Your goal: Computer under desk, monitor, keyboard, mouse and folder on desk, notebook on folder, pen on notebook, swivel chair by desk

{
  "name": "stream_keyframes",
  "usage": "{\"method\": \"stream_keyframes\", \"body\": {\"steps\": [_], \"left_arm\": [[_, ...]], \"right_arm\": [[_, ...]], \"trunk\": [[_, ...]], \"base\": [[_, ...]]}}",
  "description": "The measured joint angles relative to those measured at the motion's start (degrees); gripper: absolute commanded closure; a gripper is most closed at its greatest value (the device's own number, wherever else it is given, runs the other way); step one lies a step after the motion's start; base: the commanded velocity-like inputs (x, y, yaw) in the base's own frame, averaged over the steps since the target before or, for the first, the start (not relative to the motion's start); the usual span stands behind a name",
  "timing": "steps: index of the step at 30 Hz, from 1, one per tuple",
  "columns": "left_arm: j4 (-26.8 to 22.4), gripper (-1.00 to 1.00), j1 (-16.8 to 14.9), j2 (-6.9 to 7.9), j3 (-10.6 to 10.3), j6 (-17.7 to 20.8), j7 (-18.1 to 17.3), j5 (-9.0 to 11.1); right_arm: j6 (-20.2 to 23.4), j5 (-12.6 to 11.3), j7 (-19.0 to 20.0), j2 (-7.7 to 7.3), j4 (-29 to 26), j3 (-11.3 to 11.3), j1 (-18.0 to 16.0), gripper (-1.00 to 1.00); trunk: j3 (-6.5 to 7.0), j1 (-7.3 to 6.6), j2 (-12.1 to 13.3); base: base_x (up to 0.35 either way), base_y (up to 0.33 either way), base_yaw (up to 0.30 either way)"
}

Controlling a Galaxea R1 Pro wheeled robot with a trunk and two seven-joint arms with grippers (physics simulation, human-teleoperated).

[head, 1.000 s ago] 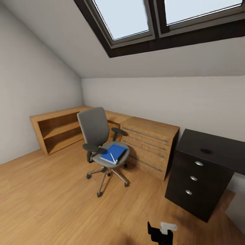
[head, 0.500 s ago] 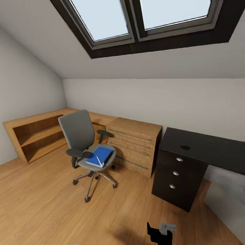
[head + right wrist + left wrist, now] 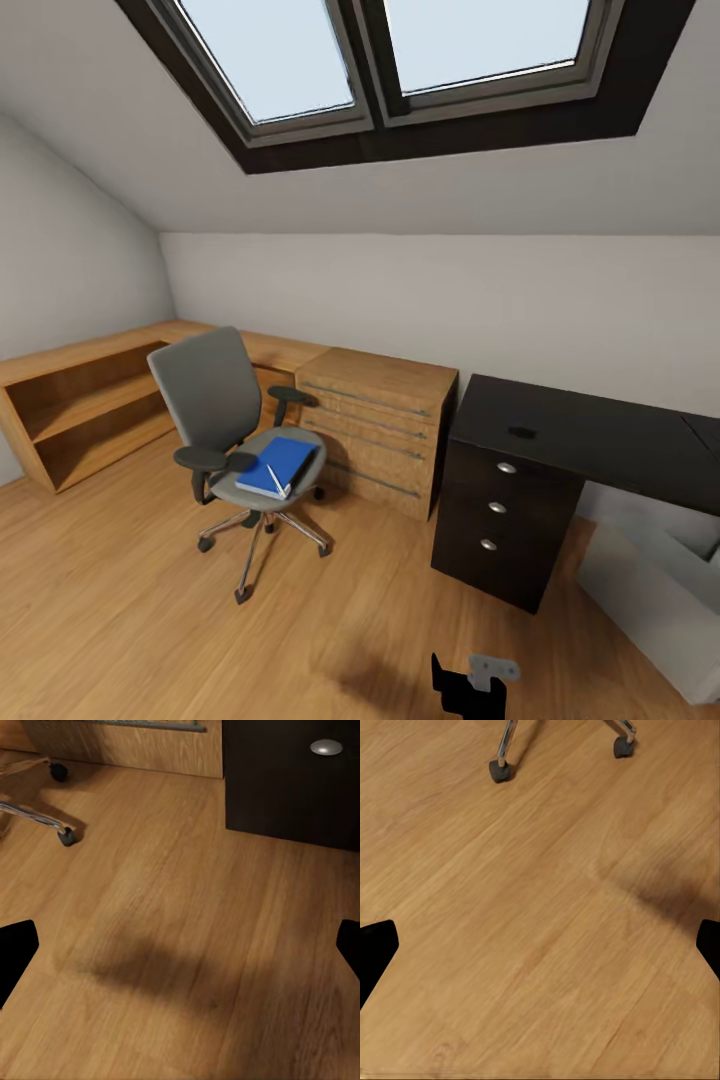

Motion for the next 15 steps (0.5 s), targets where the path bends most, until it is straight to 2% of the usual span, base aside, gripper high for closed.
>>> {"method": "stream_keyframes", "body": {"steps": [4,8,12,15], "left_arm": [[0.19,-1.0,0.0,0.0,-0.03,0.02,-0.03,-0.01],[0.27,-1.0,0.0,-0.06,-0.05,-0.07,-0.03,-0.06],[0.3,-1.0,-0.01,-0.08,-0.06,-0.12,-0.03,-0.07],[0.31,-1.0,-0.01,-0.08,-0.06,-0.09,-0.09,-0.07]], "right_arm": [[0.0,-0.02,0.0,0.06,0.0,-0.01,-0.02,-1.0],[0.0,0.01,0.0,0.04,0.0,-0.01,-0.03,-1.0],[-0.01,0.02,0.0,0.02,0.0,0.0,0.0,-1.0],[-0.02,0.02,0.0,0.02,0.0,0.0,0.03,-1.0]], "trunk": [[0.0,-0.01,0.01],[0.72,-0.88,1.6],[1.44,-1.76,3.21],[1.44,-1.76,3.22]], "base": [[0.0,0.0,-0.001],[0.0,0.0,-0.022],[0.0,0.0,-0.153],[0.0,0.0,-0.234]]}}
